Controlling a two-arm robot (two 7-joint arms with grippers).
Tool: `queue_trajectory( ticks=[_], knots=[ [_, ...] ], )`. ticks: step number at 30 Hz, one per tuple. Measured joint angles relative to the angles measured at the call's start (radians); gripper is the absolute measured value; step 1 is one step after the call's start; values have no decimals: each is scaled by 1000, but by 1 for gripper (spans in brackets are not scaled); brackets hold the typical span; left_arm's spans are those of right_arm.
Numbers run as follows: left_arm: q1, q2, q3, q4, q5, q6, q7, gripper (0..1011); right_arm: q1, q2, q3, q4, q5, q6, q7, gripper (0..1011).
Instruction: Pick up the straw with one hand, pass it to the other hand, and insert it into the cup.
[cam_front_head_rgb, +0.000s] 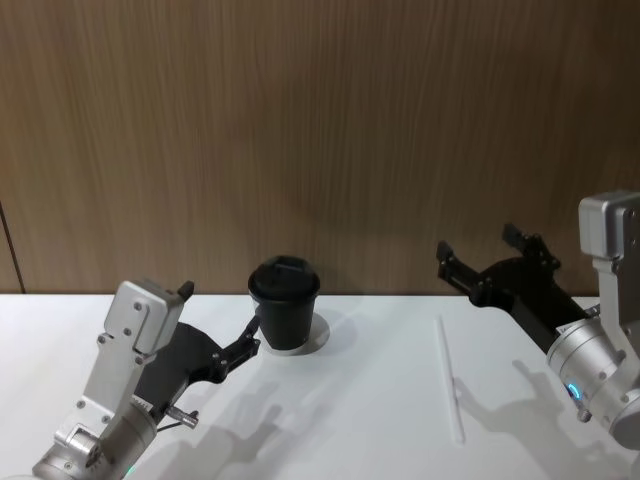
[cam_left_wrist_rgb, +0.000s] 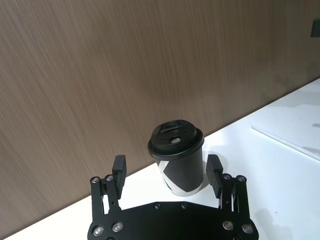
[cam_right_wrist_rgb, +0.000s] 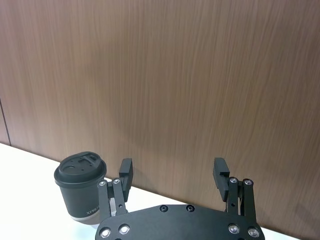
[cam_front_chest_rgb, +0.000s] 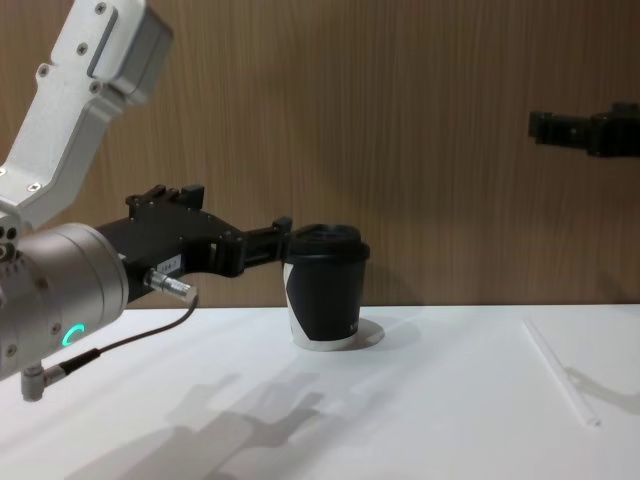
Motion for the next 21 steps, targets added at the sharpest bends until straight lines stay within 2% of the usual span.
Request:
queue_trajectory(
  ticks=[21],
  knots=[
    [0,0,0,0,0,0,0,1002,0,0,0,-1,0,0,0,1001]
  ],
)
